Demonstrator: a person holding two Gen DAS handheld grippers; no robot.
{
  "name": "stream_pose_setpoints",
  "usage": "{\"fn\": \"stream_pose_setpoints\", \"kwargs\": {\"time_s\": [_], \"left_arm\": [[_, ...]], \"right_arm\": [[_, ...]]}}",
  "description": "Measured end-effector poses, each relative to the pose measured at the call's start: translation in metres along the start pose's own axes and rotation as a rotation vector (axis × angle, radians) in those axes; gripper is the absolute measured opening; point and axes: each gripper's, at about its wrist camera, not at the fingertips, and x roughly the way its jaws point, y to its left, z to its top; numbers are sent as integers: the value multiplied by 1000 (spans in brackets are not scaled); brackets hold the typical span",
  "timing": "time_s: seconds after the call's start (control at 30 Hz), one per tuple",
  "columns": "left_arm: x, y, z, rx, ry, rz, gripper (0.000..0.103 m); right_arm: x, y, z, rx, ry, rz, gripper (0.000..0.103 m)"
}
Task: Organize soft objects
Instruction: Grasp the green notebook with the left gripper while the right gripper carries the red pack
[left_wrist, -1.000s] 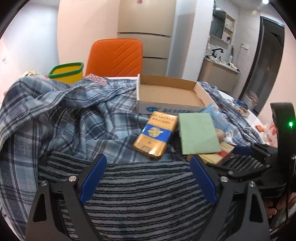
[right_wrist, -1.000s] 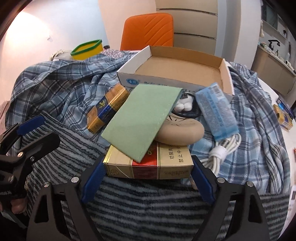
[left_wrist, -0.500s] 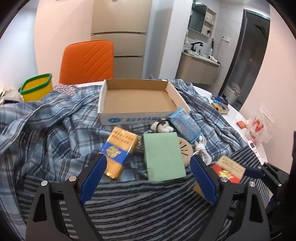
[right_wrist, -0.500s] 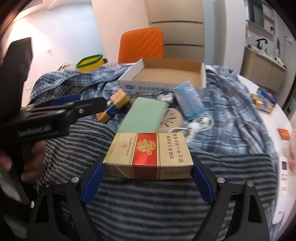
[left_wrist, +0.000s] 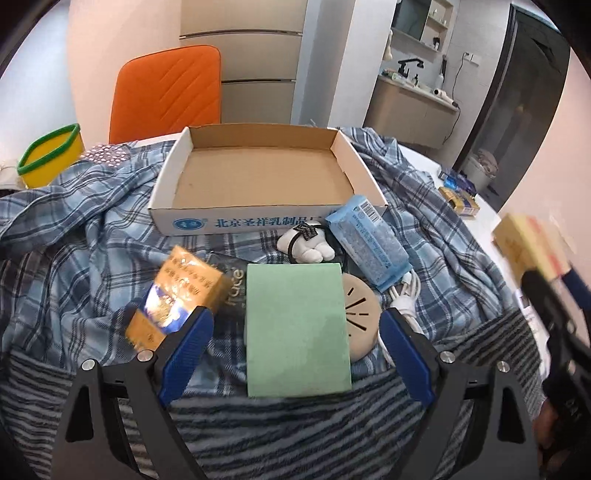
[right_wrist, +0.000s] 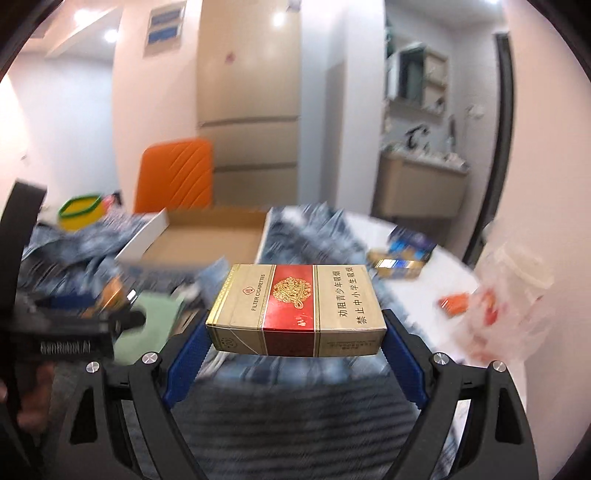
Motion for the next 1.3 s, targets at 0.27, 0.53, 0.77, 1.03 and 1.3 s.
{"fn": "stream_pose_setpoints", "kwargs": {"time_s": [0.27, 0.53, 0.77, 1.03, 1.3], "left_arm": [[29, -1, -6, 5, 75, 14, 88], [34, 3, -10, -22, 96, -12, 70], [16, -7, -12, 35, -5, -16, 69], [-15, -13, -17, 83, -193, -22, 69], [-34, -14, -16, 87, -284, -13, 69]], "right_arm": [[10, 9, -6, -27, -37, 7, 90], [14, 24, -9, -95, -30, 0, 90], [13, 23, -9, -96, -25, 1, 90], [7, 19, -9, -73, -55, 16, 90], [-4, 12, -9, -51, -103, 22, 90]]}}
